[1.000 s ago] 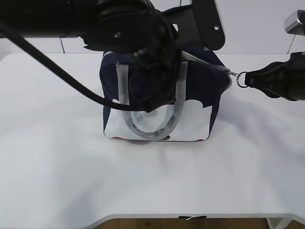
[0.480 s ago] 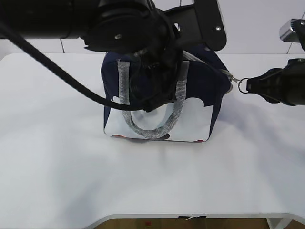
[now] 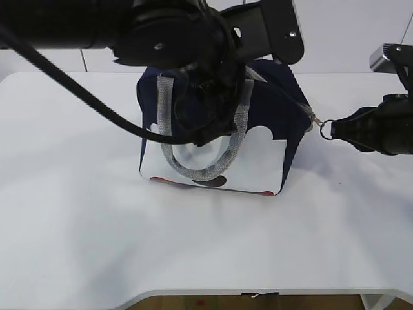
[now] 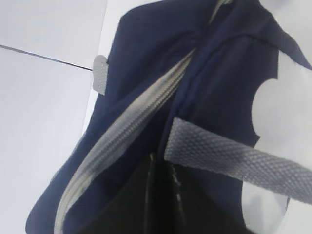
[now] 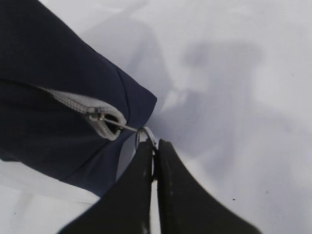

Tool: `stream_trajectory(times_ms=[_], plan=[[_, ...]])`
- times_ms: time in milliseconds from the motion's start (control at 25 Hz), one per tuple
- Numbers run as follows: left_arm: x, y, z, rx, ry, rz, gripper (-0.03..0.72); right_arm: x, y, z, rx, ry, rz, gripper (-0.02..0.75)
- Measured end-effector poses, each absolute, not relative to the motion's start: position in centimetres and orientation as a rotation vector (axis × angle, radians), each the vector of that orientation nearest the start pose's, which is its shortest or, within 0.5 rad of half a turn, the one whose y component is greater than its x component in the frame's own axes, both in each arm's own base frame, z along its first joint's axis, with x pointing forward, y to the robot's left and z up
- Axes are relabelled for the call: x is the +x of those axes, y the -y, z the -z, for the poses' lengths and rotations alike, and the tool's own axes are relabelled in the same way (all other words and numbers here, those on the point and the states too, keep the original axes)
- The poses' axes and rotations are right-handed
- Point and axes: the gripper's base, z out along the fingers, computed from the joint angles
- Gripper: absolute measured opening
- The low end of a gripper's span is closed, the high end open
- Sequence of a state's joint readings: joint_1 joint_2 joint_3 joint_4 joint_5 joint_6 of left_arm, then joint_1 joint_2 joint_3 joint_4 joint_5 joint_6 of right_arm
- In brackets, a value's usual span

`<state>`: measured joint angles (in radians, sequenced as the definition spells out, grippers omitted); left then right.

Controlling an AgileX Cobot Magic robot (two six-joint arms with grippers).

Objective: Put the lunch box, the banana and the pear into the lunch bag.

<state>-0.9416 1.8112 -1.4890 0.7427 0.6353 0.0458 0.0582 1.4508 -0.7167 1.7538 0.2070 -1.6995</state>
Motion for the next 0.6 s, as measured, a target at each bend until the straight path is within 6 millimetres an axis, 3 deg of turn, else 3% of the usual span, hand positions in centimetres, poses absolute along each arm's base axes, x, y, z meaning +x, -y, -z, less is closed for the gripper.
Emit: stream_trajectory(times_ms=[600], plan=[[27.6,31.6,-30.7,1.446,-1.688,-0.335,0.01,29.1,-3.5,-21.8,-0.123,-2.194,-0.278,0.006]])
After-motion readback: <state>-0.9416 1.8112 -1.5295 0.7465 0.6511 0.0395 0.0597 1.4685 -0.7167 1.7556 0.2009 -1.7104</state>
